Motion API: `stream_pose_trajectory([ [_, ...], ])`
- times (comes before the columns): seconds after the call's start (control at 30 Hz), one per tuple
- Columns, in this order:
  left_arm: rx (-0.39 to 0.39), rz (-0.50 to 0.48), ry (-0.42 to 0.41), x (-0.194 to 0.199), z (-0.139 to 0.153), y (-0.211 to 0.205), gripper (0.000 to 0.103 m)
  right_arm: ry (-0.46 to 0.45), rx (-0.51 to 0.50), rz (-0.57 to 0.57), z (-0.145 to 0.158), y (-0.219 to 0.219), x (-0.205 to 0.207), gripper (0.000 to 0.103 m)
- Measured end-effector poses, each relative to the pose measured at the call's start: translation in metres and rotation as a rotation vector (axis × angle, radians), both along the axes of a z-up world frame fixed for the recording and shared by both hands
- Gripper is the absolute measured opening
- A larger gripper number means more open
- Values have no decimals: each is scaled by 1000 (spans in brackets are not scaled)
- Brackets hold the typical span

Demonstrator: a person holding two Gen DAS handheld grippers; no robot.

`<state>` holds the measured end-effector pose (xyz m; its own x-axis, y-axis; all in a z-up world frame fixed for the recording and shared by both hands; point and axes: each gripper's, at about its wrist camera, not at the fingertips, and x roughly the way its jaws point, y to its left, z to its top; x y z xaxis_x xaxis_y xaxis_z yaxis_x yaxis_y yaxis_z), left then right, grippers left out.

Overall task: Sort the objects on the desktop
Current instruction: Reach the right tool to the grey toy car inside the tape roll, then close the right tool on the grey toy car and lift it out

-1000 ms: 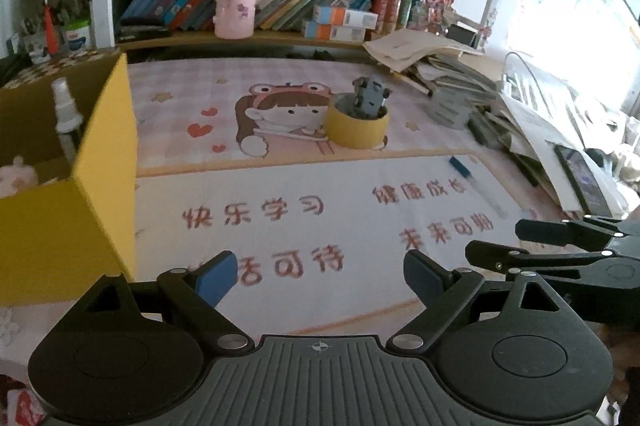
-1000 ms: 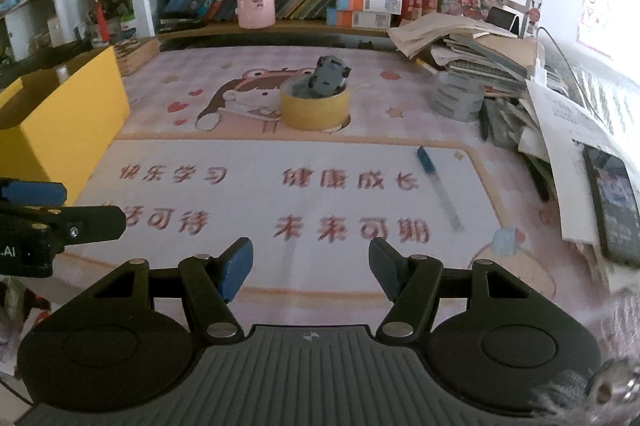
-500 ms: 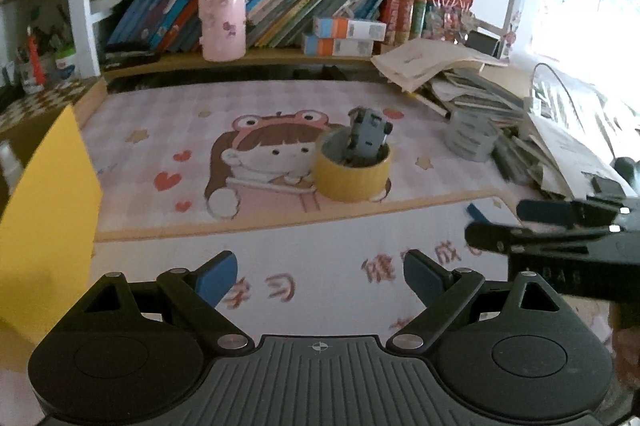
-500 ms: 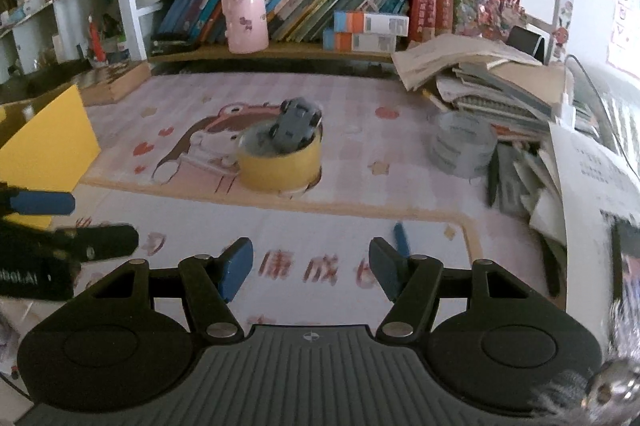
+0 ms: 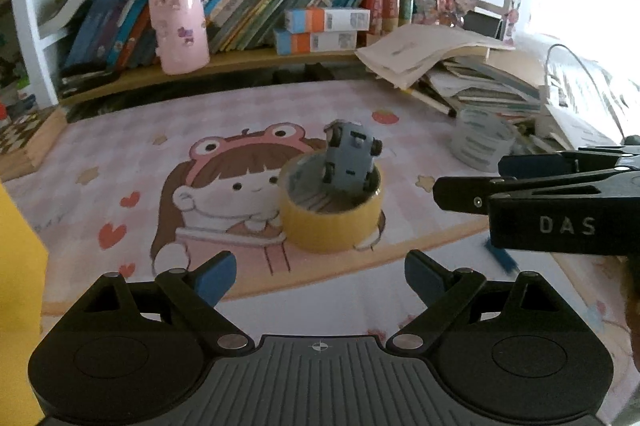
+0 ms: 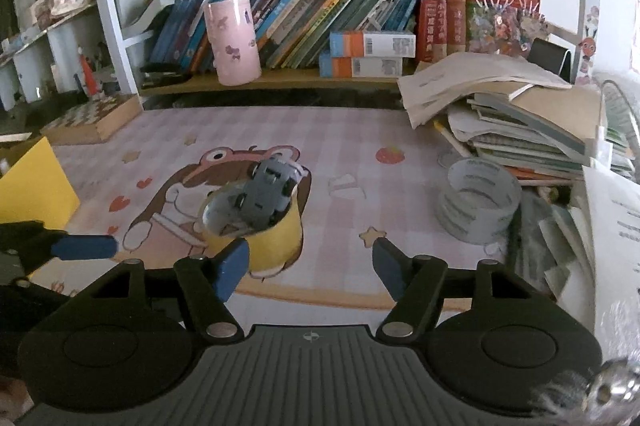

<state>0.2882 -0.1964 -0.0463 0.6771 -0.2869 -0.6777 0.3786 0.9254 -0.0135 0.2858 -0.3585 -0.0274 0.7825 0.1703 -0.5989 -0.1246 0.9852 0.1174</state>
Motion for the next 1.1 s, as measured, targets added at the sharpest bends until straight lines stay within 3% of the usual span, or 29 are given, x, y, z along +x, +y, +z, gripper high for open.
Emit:
stream_pose_trajectory([
  [0.3, 7, -20, -2, 34, -18, -19, 94, 35, 39, 72, -4, 6, 48, 71],
  [0.7, 38, -25, -10, 58, -30, -38, 94, 147, 185, 119, -16, 14, 116, 74],
  [0.83, 45, -17, -3, 64, -35, -41, 94, 170, 181, 133, -21, 19, 125, 74],
  [0.97, 49, -12, 7, 68, -40, -42, 94, 185, 173, 132, -26, 21, 129, 69],
  [1.03, 60, -19, 8, 69, -42, -44, 94, 189, 163, 128, -27, 22, 130, 51],
  [1.1, 65, -25, 4, 70, -43, -44, 94, 191, 159, 127, -29, 21, 131, 47],
])
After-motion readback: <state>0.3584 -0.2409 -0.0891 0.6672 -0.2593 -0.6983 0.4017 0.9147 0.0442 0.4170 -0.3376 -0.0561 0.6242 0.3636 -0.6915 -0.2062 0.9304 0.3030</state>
